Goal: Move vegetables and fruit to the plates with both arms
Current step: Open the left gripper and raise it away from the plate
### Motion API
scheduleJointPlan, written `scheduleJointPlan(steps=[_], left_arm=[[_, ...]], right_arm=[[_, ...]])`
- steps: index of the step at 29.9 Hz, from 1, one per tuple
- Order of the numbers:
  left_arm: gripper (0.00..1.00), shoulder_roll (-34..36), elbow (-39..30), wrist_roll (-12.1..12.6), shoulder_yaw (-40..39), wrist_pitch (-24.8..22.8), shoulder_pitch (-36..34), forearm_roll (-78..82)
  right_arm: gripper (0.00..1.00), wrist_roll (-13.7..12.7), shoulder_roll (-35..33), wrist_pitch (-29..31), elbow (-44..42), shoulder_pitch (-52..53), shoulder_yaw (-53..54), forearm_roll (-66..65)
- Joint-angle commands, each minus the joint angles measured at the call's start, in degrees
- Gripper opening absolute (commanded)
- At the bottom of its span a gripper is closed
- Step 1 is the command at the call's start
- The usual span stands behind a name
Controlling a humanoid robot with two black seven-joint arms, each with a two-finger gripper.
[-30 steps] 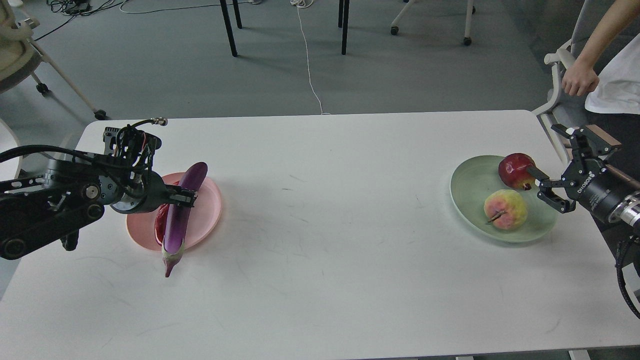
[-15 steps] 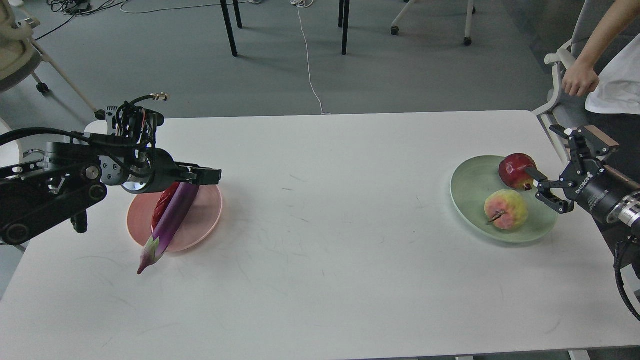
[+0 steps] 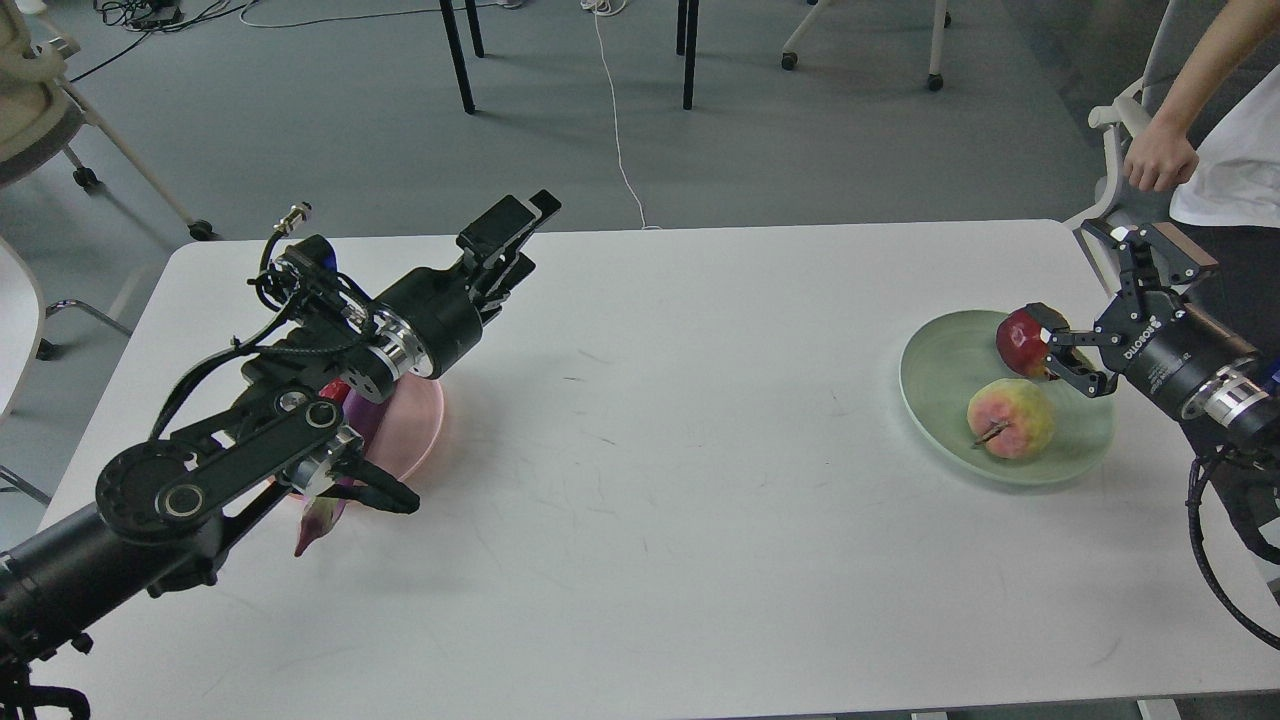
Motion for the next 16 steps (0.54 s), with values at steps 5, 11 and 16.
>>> scheduleJointPlan(steps=[5, 11, 16], left_arm=[[1.00, -10.81, 0.42, -0.49, -20.06, -0.86, 15.08, -0.24], [0.99, -13.90, 0.95, -0.40, -26.23, -6.57, 22.20, -0.24], [1.00, -17.40, 0.77, -0.49, -28.60, -7.63, 24.06, -0.33]], right_arm=[[0.99, 0.00, 3.00, 0.00, -0.23, -1.88, 0.68, 0.68], [0.99, 0.00, 5.38, 0.00, -0.05, -2.14, 0.77, 0.68], [0.99, 0.00, 5.82, 0.00, 0.04, -2.14, 0.77, 0.68]])
